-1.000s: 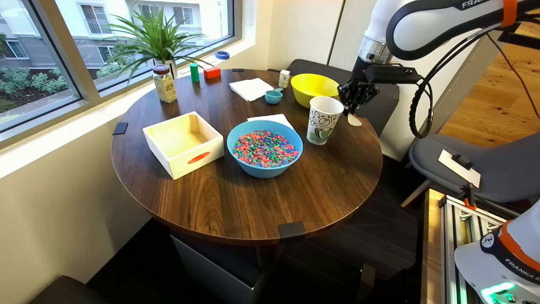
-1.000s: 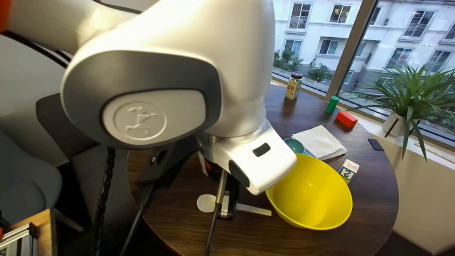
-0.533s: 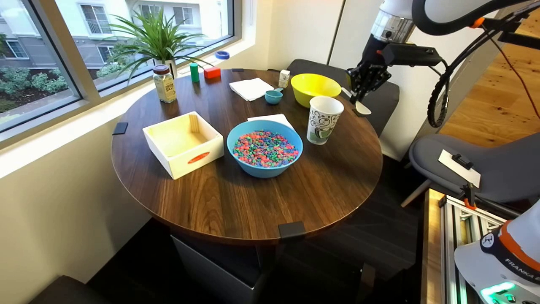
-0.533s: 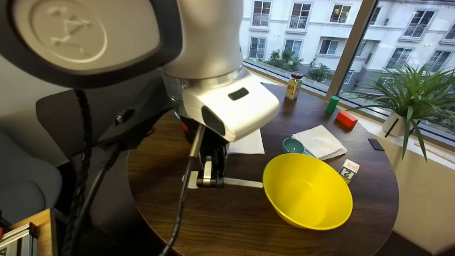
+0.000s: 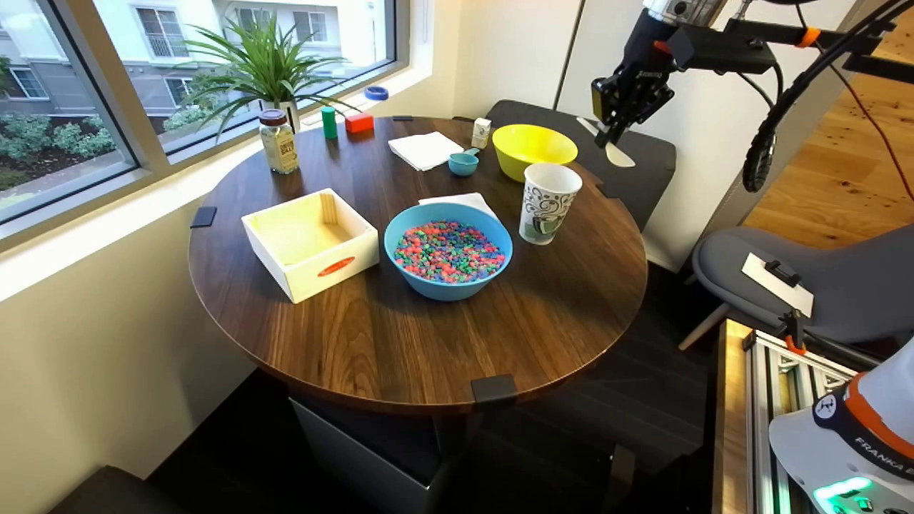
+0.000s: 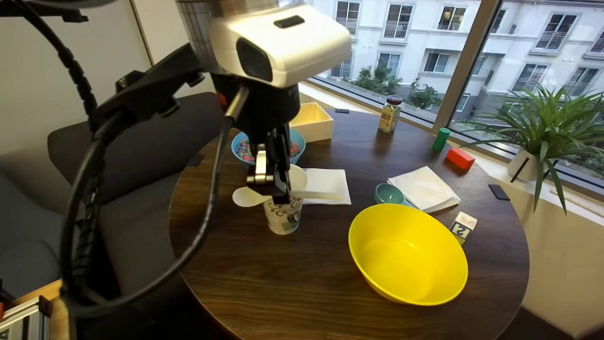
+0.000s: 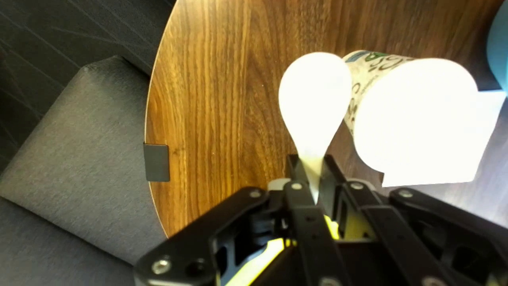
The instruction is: Turn the coffee cup upright then put the white spoon on top of the cup.
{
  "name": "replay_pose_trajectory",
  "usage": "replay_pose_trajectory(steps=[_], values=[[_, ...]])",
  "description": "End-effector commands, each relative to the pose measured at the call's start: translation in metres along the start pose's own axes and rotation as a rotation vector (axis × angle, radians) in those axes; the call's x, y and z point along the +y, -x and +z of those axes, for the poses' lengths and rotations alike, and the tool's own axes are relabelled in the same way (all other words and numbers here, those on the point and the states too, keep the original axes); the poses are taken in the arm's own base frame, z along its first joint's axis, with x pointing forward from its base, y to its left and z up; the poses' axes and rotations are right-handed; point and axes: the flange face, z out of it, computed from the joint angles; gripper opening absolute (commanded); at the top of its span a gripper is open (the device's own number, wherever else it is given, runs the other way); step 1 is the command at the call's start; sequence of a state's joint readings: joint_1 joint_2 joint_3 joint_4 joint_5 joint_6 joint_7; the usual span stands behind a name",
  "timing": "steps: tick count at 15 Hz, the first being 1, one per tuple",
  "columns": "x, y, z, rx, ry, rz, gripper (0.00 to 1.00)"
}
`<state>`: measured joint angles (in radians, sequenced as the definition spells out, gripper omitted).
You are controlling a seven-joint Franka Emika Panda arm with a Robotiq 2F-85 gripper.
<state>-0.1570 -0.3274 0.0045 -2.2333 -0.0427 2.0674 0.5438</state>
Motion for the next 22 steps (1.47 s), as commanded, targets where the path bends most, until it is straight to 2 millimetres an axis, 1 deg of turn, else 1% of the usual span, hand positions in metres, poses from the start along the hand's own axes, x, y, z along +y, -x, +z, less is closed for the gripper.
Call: replay_pose_trajectory(steps=[1,5,11,15,22], values=[[-0.022,-0.001,-0.008,-0.013,-0.002,0.009,0.05],[-0.044,-0.004,-0.006,-0.031,-0.024,0.02,0.05],[-0.069,-0.008,0.011,-0.097,-0.04,0.057,0.05],[-0.079,-0.007,0.019,-0.125,-0.026,0.086,0.05],[-0.085,-0.007,0.033,-0.152,0.01,0.114,0.05]])
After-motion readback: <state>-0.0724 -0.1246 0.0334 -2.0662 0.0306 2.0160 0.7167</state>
